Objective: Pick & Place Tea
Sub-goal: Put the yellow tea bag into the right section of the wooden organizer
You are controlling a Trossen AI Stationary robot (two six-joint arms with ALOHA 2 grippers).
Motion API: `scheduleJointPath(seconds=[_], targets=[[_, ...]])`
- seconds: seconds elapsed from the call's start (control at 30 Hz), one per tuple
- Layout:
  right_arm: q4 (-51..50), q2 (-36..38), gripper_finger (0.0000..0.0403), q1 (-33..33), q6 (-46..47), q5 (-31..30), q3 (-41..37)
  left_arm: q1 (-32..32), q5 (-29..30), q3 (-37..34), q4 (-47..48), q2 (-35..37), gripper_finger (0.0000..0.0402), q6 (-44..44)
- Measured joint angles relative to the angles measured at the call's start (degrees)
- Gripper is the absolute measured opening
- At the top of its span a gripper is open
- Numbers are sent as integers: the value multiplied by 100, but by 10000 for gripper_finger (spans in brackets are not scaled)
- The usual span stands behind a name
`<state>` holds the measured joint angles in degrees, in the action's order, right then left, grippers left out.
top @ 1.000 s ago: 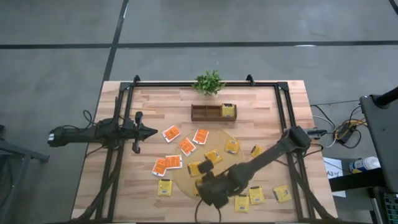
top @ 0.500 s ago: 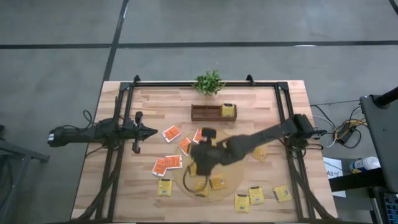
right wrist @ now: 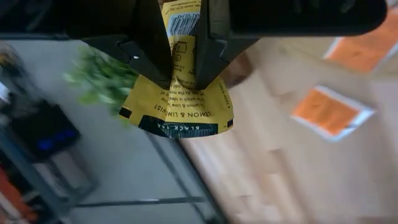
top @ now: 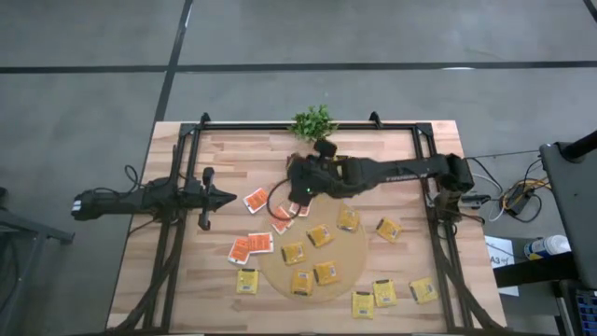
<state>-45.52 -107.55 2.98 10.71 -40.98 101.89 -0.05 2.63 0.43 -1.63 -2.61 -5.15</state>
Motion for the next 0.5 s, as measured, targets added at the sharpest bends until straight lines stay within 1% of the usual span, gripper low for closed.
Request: scheduleJointPath(seconds=[0.17,0.37,0.5], targets=[[-236,33,66,-218,904,-417,-6,-1,1,0,0,0,0,0],[-234,35,66,-438,1855,-567,-236,1,1,-1,0,-1,0,1],[-241,137,66,-633,2352,-567,-649,2,1,-2,0,0,0,0]])
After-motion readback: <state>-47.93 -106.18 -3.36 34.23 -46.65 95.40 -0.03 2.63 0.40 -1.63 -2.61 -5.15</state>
